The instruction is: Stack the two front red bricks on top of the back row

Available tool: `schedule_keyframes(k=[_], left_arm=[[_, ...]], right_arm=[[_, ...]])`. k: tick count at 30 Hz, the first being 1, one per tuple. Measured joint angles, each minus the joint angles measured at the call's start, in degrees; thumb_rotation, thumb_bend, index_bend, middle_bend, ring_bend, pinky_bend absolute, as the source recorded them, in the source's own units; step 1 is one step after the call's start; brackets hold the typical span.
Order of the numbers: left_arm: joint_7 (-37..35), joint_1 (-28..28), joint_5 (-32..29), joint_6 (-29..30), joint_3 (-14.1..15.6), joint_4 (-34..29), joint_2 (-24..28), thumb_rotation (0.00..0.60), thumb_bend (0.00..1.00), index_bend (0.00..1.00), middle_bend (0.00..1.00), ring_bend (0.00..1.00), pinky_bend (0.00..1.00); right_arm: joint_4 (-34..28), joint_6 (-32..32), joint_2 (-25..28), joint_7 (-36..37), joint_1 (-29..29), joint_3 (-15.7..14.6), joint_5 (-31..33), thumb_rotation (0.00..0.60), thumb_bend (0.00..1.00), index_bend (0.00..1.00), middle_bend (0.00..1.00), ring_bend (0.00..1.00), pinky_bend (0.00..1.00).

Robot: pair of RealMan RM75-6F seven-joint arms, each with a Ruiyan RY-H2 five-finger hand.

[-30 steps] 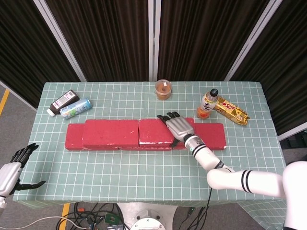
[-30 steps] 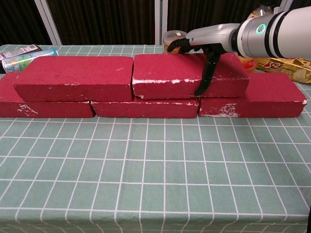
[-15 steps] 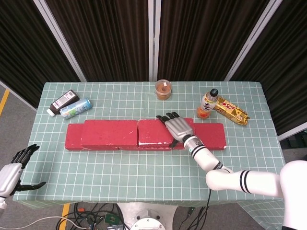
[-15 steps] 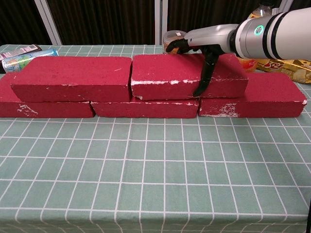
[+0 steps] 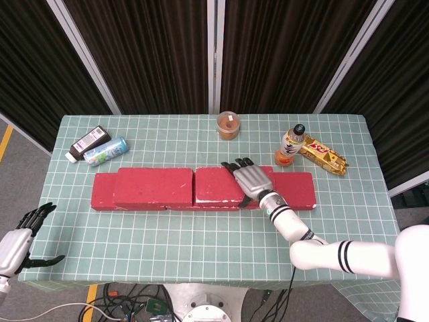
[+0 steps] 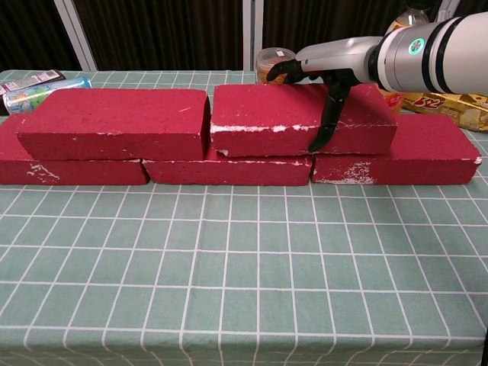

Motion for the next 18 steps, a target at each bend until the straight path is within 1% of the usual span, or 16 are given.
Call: schedule_keyframes(k=[18], left_arm=[[-0.6,-0.2,-0.1,-0.7,0.2,0.4,0.1,0.600,0.01,0.02,0.00,0.00,0.00]], right_arm=[[0.5,0.9,-1.6,-0.5,0.2,0.1,0.9,0.600,0.01,0.00,0.25,0.00,0.00]])
